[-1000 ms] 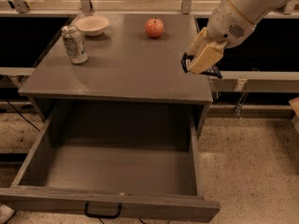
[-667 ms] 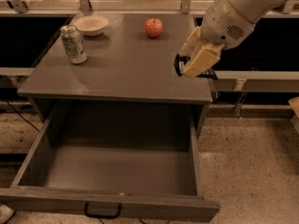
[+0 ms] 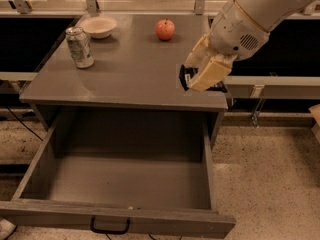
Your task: Place rxbar blueberry into top drawer
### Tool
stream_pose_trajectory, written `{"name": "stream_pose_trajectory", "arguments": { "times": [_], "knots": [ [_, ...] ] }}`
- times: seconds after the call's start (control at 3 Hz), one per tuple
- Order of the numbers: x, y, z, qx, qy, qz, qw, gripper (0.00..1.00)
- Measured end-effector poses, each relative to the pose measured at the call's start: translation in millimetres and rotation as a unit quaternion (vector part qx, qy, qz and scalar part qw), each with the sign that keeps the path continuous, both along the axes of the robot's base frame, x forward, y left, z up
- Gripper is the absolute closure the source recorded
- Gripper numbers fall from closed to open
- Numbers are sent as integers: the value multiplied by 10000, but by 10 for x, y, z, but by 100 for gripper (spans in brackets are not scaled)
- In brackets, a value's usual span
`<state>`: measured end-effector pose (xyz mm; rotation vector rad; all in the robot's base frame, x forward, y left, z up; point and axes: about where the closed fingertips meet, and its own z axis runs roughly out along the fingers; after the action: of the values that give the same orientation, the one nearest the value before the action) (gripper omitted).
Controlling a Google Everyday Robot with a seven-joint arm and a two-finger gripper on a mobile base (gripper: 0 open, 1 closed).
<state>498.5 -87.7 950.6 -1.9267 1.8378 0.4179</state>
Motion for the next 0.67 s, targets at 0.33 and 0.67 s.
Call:
{"name": "stream_pose_trajectory", "arguments": {
  "times": [0.33, 0.67],
  "knots": [
    [76, 39, -184, 229, 73, 34, 9997, 100],
    [-49, 293, -546, 506, 288, 344, 9977, 100]
  ]
}}
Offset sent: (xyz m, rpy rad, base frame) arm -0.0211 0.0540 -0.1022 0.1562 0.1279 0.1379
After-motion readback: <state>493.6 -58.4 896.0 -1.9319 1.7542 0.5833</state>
